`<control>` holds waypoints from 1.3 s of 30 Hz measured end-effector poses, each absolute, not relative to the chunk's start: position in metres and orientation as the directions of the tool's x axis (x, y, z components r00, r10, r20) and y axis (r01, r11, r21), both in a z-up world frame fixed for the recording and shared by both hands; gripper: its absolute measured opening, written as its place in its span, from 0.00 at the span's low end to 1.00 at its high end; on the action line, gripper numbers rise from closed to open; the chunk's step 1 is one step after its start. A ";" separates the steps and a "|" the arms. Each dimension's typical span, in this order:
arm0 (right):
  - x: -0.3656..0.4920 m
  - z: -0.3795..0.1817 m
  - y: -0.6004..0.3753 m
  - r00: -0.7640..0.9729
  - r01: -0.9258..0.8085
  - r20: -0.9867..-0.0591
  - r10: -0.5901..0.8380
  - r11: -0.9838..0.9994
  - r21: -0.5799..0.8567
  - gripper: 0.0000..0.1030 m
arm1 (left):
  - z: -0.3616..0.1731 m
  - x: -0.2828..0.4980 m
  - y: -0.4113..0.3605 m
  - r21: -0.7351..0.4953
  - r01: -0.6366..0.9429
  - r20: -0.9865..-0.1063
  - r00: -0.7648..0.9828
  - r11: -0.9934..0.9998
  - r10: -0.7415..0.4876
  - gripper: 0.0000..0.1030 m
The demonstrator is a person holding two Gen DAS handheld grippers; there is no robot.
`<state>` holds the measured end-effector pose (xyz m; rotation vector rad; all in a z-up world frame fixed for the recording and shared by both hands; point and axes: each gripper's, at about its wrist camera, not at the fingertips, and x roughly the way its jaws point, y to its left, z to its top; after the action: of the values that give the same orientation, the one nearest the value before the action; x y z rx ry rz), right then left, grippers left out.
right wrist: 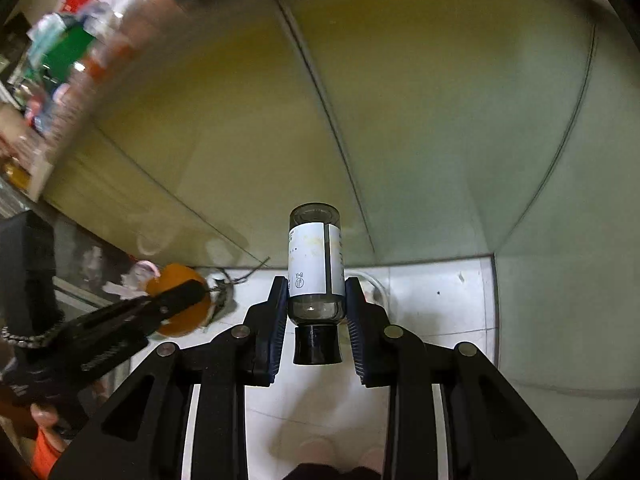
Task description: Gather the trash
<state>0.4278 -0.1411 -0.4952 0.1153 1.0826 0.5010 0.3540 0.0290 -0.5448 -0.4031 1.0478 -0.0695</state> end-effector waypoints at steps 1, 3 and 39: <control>0.433 -0.521 -0.140 0.365 -0.333 -0.818 0.444 0.883 0.331 0.25 | -0.564 0.359 0.028 -0.342 -0.127 -0.831 0.503 0.931 -0.237 0.09; 0.442 -0.554 -0.137 0.356 -0.331 -0.825 0.440 0.884 0.328 0.25 | -0.599 0.369 0.028 -0.326 -0.117 -0.837 0.496 0.938 -0.229 0.09; 0.445 -0.380 -0.152 0.404 -0.394 -0.796 0.451 0.871 0.294 0.40 | -0.391 0.349 0.012 -0.119 -0.118 -0.820 0.572 0.986 -0.031 0.50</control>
<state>0.4450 -0.1521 -0.3797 0.0630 1.0240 0.5336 0.3485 0.0123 -0.3911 -0.1675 0.9621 0.0514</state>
